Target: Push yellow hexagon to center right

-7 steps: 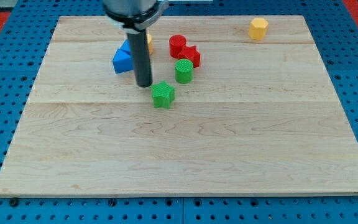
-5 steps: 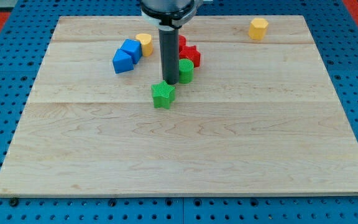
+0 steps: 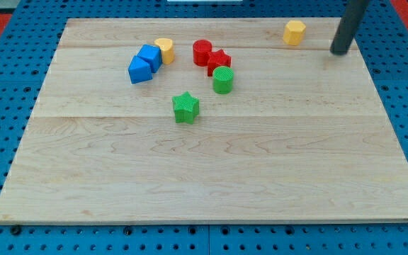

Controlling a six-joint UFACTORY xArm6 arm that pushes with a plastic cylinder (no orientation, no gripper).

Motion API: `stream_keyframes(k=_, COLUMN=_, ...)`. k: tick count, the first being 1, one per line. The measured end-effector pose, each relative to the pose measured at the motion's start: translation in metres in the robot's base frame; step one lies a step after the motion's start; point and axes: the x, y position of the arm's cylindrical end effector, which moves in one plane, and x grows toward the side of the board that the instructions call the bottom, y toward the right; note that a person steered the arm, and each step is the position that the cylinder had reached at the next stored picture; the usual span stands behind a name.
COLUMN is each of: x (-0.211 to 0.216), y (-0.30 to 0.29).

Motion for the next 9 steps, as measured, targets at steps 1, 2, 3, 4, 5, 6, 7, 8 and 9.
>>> stream_keyframes(k=1, x=-0.058, y=-0.03)
stream_keyframes(k=2, x=-0.062, y=-0.068)
stream_keyframes(k=3, x=-0.021, y=-0.103)
stream_keyframes(k=4, x=0.01, y=-0.084)
stream_keyframes(k=5, x=0.058, y=-0.083)
stream_keyframes(k=6, x=0.057, y=-0.038)
stream_keyframes(k=7, x=0.087, y=-0.024)
stream_keyframes(k=8, x=0.117, y=-0.014)
stream_keyframes(k=9, x=0.142, y=-0.014)
